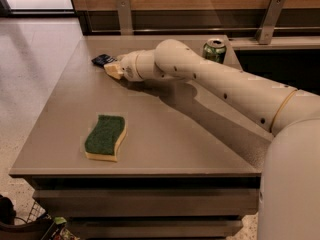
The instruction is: Pick rxbar blueberry
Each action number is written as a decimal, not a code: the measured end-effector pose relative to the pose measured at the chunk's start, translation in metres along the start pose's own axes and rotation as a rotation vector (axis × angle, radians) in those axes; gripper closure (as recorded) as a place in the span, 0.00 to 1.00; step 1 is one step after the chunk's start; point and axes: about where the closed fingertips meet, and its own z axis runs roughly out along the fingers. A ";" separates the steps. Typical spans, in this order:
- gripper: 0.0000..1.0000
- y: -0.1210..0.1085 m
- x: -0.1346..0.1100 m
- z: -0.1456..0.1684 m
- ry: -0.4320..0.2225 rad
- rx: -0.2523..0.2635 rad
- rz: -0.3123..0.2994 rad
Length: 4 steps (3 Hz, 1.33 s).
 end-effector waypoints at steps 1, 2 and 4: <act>1.00 0.000 0.000 0.000 0.000 0.000 0.000; 1.00 0.000 0.000 0.000 0.000 0.000 0.000; 1.00 0.001 -0.003 -0.002 0.002 -0.002 -0.008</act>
Offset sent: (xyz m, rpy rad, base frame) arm -0.0295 -0.0198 0.1092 -0.2024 -0.1327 0.2474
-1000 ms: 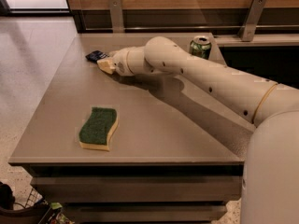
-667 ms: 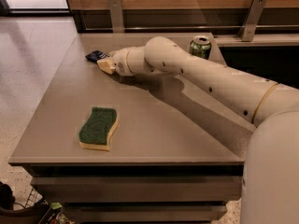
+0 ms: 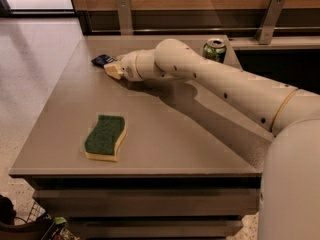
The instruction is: Pick rxbar blueberry
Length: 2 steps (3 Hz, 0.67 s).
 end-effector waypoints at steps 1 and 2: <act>1.00 0.016 -0.042 -0.033 0.038 -0.026 -0.122; 1.00 0.036 -0.041 -0.043 0.086 -0.084 -0.142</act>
Offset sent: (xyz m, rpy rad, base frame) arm -0.0165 -0.0053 0.0446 -0.0705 -0.0608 0.0608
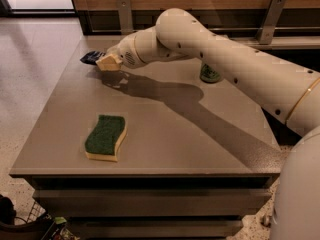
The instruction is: Pick rxbar blueberry
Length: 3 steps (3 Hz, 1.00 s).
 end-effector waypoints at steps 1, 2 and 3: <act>1.00 -0.004 -0.006 -0.005 -0.027 -0.013 -0.013; 1.00 -0.003 -0.030 -0.021 -0.060 -0.044 -0.065; 1.00 0.010 -0.051 -0.045 -0.057 -0.085 -0.126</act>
Offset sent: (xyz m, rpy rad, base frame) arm -0.0232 -0.0171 0.0845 0.0263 -0.1022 0.2144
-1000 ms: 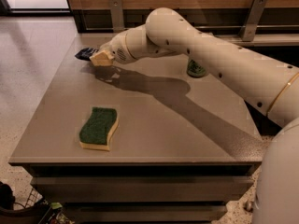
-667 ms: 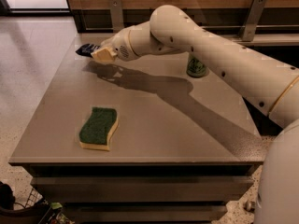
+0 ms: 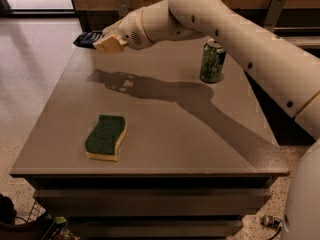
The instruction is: Pick rxbar blueberry
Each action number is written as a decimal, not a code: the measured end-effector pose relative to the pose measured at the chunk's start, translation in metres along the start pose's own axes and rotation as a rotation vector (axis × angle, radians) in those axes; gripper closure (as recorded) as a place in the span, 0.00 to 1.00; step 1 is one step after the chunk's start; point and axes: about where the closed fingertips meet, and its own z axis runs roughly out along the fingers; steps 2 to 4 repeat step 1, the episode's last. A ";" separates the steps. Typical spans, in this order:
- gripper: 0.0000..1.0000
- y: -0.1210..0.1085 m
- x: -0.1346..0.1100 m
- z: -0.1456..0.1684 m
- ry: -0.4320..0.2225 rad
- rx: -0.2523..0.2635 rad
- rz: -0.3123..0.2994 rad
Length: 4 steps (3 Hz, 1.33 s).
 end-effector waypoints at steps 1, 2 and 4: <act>1.00 0.013 -0.016 -0.018 -0.011 -0.013 -0.042; 1.00 0.013 -0.016 -0.018 -0.011 -0.013 -0.042; 1.00 0.013 -0.016 -0.018 -0.011 -0.013 -0.042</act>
Offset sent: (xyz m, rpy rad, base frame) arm 0.0000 0.0000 0.0000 0.0000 0.0000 0.0000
